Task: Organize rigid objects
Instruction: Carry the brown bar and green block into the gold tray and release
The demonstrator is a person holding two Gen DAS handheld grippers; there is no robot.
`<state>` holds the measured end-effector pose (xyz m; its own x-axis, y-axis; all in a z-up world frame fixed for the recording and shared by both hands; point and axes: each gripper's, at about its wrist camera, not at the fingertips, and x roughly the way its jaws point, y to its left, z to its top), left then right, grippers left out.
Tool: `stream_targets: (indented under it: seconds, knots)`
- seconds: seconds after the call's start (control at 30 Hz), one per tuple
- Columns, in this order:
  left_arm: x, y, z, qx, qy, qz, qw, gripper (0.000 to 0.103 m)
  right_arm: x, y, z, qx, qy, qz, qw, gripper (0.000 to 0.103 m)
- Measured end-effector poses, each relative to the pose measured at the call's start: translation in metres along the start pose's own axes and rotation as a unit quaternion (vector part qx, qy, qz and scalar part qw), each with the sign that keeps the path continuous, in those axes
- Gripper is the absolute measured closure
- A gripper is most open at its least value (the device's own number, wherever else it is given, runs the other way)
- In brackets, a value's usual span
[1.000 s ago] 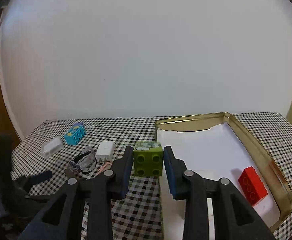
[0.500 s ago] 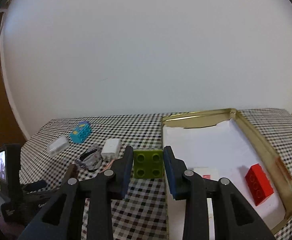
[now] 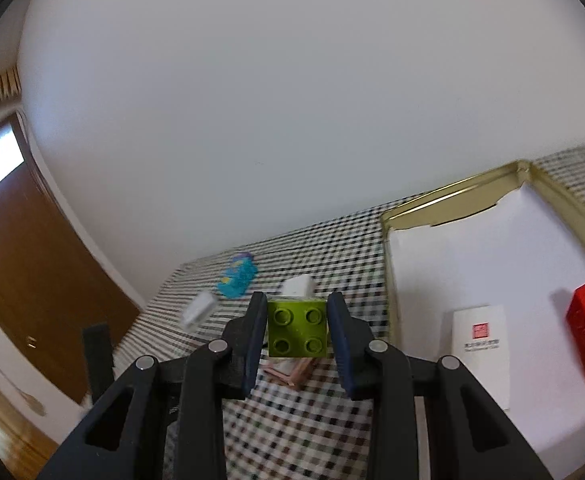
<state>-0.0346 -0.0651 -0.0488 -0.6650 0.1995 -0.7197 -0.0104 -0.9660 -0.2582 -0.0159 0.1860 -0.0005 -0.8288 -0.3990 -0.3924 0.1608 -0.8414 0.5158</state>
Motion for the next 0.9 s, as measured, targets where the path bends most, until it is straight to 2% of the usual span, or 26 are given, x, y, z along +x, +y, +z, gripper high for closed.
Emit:
stream_targets:
  seconds: [0.17,0.3,0.47,0.6,0.7,0.9]
  knots:
    - [-0.019,-0.012,-0.002,0.019,-0.057,-0.006,0.9982,0.090,-0.005,-0.010,0.004,0.025,0.000,0.033,0.999,0.069]
    - [-0.036,-0.032,-0.005,0.056,-0.114,-0.011,0.9919,0.090,-0.013,-0.025,0.009,0.051,-0.006,0.051,0.997,0.069]
    - [-0.052,-0.059,0.000,0.080,-0.154,-0.053,0.9833,0.090,-0.031,-0.043,0.019,0.058,-0.029,0.043,0.997,0.069]
    - [-0.055,-0.090,0.005,0.101,-0.162,-0.079,0.9784,0.090,-0.049,-0.067,0.029,0.072,-0.048,0.024,0.996,0.069]
    - [-0.055,-0.122,0.004,0.124,-0.161,-0.095,0.9746,0.090,-0.064,-0.089,0.037,0.079,-0.062,-0.006,0.995,0.069]
    - [-0.028,-0.185,0.003,0.158,-0.141,-0.118,0.9701,0.090,-0.078,-0.119,0.050,0.095,-0.075,-0.049,0.991,0.069]
